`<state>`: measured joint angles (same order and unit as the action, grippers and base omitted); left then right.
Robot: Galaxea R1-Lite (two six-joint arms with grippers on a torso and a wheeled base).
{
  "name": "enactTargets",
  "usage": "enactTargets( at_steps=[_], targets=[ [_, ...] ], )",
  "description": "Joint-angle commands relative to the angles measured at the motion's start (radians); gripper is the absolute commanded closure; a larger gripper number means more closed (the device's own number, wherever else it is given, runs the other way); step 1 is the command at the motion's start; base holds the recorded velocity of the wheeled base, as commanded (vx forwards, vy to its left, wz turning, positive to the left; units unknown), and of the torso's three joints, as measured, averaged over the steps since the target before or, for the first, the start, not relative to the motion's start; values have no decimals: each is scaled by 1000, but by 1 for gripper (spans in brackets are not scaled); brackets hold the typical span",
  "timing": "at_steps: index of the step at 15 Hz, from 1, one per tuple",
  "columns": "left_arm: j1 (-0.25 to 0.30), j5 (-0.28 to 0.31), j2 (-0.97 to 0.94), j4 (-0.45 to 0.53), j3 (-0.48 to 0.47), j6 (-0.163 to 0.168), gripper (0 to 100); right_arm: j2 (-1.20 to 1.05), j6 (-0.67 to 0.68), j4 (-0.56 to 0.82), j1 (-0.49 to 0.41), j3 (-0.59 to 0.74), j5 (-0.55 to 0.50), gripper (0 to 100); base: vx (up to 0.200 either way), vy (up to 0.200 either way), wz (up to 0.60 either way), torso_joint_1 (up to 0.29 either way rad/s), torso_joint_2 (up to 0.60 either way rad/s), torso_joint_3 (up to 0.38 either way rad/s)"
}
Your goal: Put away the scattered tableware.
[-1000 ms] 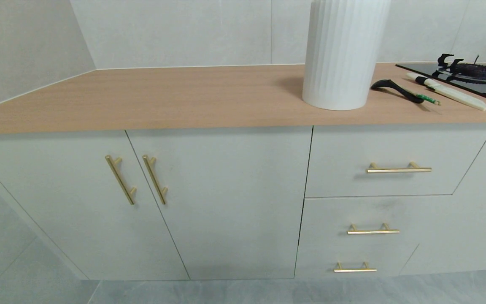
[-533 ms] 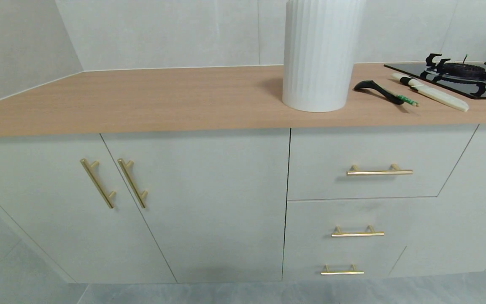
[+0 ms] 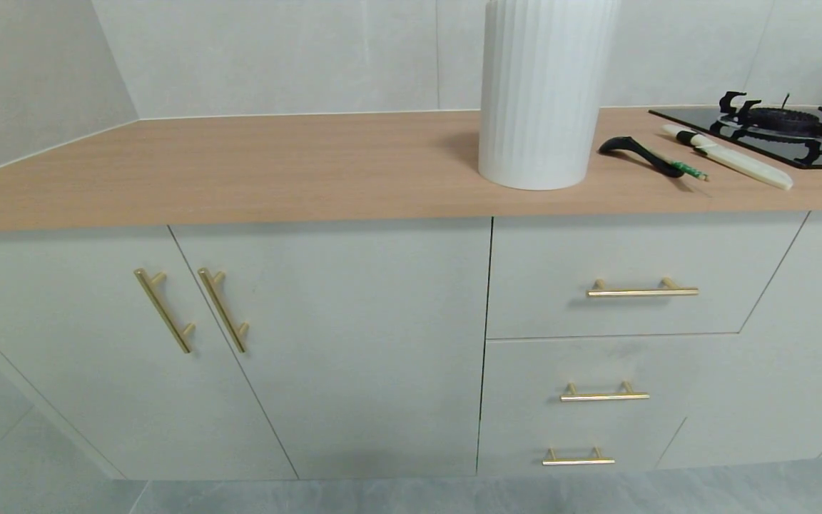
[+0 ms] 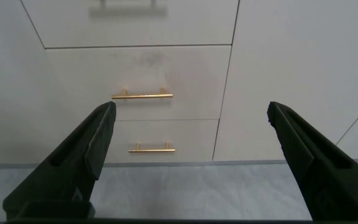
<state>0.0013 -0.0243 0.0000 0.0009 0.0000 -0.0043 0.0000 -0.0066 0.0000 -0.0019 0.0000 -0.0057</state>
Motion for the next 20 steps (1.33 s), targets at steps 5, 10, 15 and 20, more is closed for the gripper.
enactTargets(
  at_steps=[5, 10, 15, 20],
  targets=[
    [0, 0, 0, -1, 0, 0, 0, 12, 10, -15, 2, -77, 12, 0, 0, 0, 0, 0, 0, 0],
    [0, 0, 0, -1, 0, 0, 0, 529, 60, -18, 118, -288, 75, 0, 0, 0, 0, 0, 0, 0],
    [0, 0, 0, -1, 0, 0, 0, 1009, 42, -32, 148, -492, 41, 0, 0, 0, 0, 0, 0, 0],
    [0, 0, 0, -1, 0, 0, 0, 1364, 36, -149, 155, -523, 41, 0, 0, 0, 0, 0, 0, 0]
  ],
)
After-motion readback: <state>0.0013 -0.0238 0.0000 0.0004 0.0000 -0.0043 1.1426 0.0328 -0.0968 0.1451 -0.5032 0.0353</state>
